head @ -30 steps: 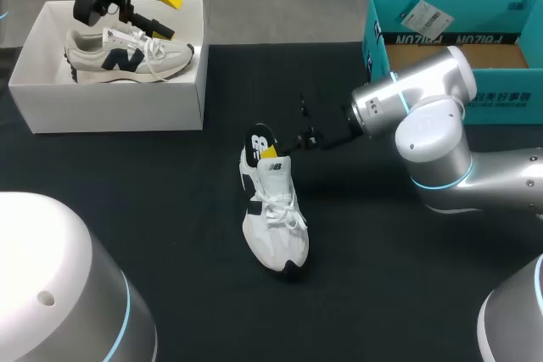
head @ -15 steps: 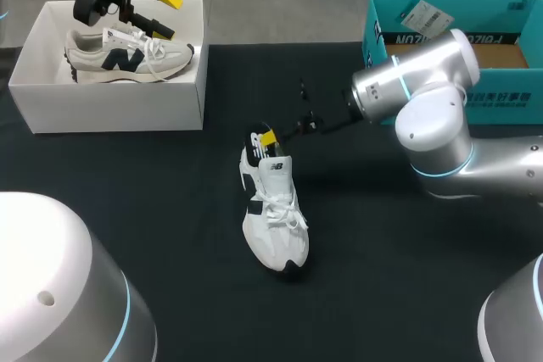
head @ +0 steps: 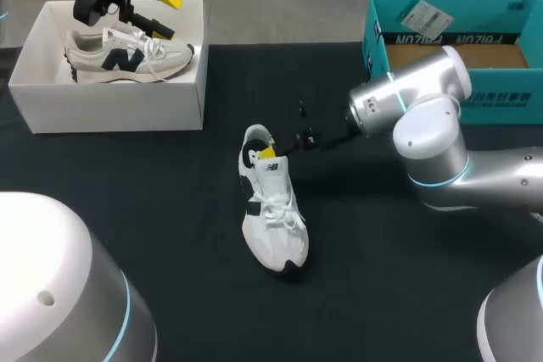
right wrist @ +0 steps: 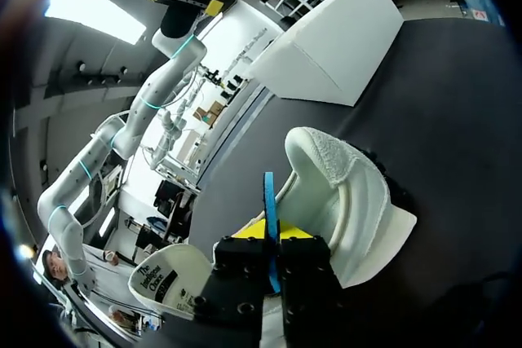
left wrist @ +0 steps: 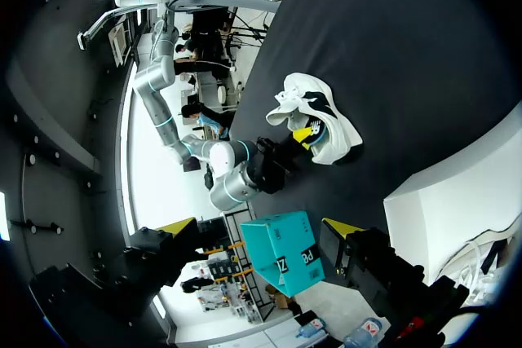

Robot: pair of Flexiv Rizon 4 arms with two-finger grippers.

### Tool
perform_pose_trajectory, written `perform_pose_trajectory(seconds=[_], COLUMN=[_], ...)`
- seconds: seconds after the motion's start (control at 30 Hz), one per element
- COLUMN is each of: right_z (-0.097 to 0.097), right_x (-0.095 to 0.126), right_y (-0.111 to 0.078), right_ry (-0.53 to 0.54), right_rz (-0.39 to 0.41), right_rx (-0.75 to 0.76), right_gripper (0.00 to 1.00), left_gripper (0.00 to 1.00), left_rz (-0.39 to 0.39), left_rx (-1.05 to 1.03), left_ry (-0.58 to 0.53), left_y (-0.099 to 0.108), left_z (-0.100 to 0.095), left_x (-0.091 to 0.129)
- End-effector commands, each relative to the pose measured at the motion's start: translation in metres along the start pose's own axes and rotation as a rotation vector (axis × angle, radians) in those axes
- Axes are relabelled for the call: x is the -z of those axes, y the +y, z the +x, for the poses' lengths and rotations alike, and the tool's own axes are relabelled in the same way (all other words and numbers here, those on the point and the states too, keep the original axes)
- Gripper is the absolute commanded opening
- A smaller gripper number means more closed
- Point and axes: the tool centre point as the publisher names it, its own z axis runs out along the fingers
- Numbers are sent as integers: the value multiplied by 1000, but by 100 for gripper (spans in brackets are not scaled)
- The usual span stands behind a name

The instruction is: Take the shoe out of the shoebox, open the shoe tongue, remove and reinsert the insole, then place the shoe into the shoebox

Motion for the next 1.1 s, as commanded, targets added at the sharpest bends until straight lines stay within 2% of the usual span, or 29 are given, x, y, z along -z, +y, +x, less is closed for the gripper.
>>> perform_pose_trajectory(seconds=[0.03, 0.2, 0.4, 0.43, 0.47, 0.5, 0.53, 0.6, 0.63, 0.67, 0.73, 0.77, 0.83, 0.87, 1.1], right_z=[5, 6, 7, 8, 8, 9, 9, 10, 10, 9, 8, 7, 6, 5, 5], right_x=[-1, 0, -3, -2, -1, 1, 2, 4, 5, 5, 6, 6, 6, 5, 0], right_y=[-8, -8, -8, -8, -6, -4, -1, 5, 7, 10, 14, 16, 17, 18, 11], right_ry=[-15, -23, -27, -31, -37, -40, -46, -54, -56, -59, -60, -61, -61, -61, -45], right_rz=[-11, -19, 14, 11, 7, 4, 2, 0, 2, 3, 3, 3, 5, 6, 25], right_rx=[-9, -9, -14, -13, -10, -4, 5, 18, 22, 29, 39, 42, 46, 47, 31], right_gripper=[0, 0, 0, 15, 42, 54, 55, 65, 66, 65, 47, 44, 18, 0, 0], left_gripper=[100, 100, 100, 100, 100, 100, 100, 100, 100, 100, 100, 100, 100, 100, 100], left_rz=[3, 3, 3, 3, 3, 3, 3, 3, 3, 3, 3, 3, 3, 3, 3], left_rx=[-1, -1, -1, -1, -1, -1, -1, -1, -1, -1, -1, -1, -1, -1, -1], left_ry=[2, 2, 2, 2, 2, 2, 2, 2, 2, 2, 2, 2, 2, 2, 2], left_y=[0, 0, 0, 0, 0, 0, 0, 0, 0, 0, 0, 0, 0, 0, 0], left_z=[0, 0, 0, 0, 0, 0, 0, 0, 0, 0, 0, 0, 0, 0, 0], left_x=[1, 1, 1, 1, 1, 1, 1, 1, 1, 1, 1, 1, 1, 1, 1])
